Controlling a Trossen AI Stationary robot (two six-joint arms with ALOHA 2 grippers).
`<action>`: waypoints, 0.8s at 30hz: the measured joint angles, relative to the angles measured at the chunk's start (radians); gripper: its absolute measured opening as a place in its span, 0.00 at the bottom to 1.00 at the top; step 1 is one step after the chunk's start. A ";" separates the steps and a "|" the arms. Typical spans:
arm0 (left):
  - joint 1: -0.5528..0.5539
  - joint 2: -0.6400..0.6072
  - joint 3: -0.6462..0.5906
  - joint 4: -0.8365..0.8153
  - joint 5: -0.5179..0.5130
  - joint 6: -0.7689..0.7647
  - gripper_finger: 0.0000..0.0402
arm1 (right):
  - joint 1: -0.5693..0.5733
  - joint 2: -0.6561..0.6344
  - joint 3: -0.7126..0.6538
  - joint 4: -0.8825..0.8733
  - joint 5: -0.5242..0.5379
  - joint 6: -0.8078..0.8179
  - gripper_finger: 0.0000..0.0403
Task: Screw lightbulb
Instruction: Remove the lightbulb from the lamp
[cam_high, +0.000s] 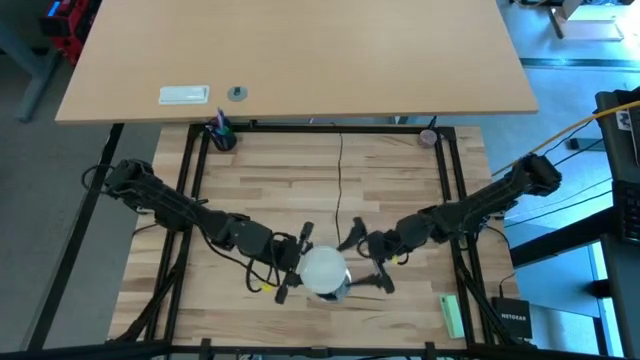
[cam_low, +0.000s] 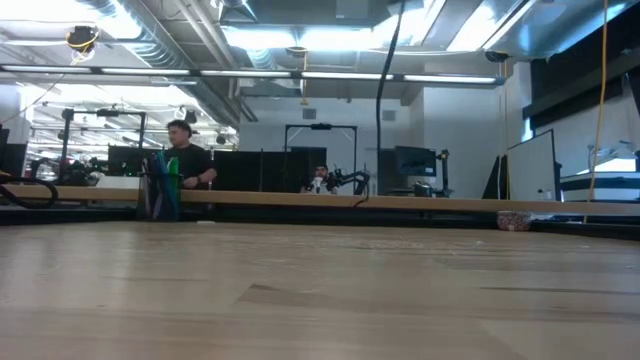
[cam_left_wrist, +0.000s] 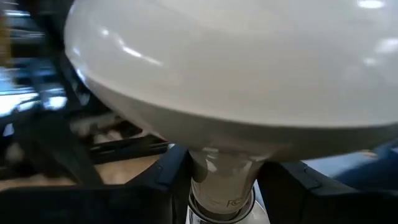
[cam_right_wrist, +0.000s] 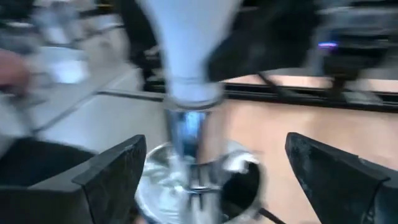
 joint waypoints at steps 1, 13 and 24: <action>0.005 0.000 0.000 0.003 0.048 0.001 0.34 | 0.000 0.025 -0.001 0.041 -0.046 0.002 0.96; 0.037 0.000 0.000 -0.009 0.198 0.009 0.34 | -0.001 0.210 0.027 0.293 -0.195 0.026 0.92; 0.037 0.000 0.000 -0.028 0.144 -0.006 0.34 | 0.000 0.210 0.144 -0.016 -0.071 -0.059 0.42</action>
